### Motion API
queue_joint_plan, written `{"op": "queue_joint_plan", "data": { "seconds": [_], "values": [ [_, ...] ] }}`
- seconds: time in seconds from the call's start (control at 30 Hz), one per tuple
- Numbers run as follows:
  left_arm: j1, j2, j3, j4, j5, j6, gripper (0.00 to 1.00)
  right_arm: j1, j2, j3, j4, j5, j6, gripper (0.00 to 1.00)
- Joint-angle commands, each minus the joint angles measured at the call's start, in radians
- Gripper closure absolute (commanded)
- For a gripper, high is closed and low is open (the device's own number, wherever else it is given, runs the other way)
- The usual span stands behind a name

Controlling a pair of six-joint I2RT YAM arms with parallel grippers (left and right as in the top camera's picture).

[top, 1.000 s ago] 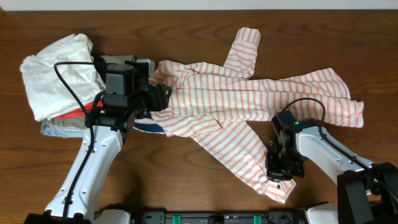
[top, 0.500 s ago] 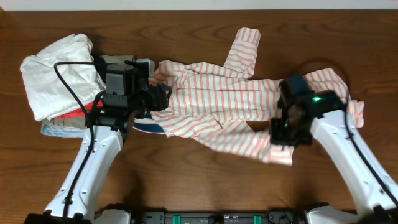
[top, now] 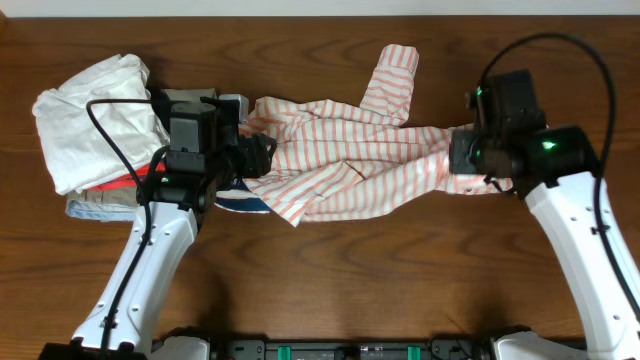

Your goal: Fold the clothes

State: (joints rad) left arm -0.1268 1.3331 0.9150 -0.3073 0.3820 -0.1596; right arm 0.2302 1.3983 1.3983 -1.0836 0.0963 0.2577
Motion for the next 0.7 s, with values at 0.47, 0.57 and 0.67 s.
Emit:
{"op": "queue_joint_plan", "data": {
  "seconds": [0.47,0.57,0.67],
  "values": [
    [0.002,0.006,0.001,0.002,-0.008,0.010,0.41,-0.093,-0.006,0.238,0.082,0.162,-0.072,0.99],
    [0.002,0.006,0.001,0.002,-0.008,0.010,0.41,-0.116,-0.006,0.253,0.116,0.162,-0.072,0.99],
    [0.002,0.006,0.001,0.002,-0.008,0.010,0.41,-0.123,-0.006,0.254,0.157,0.158,-0.072,0.99]
  ]
}}
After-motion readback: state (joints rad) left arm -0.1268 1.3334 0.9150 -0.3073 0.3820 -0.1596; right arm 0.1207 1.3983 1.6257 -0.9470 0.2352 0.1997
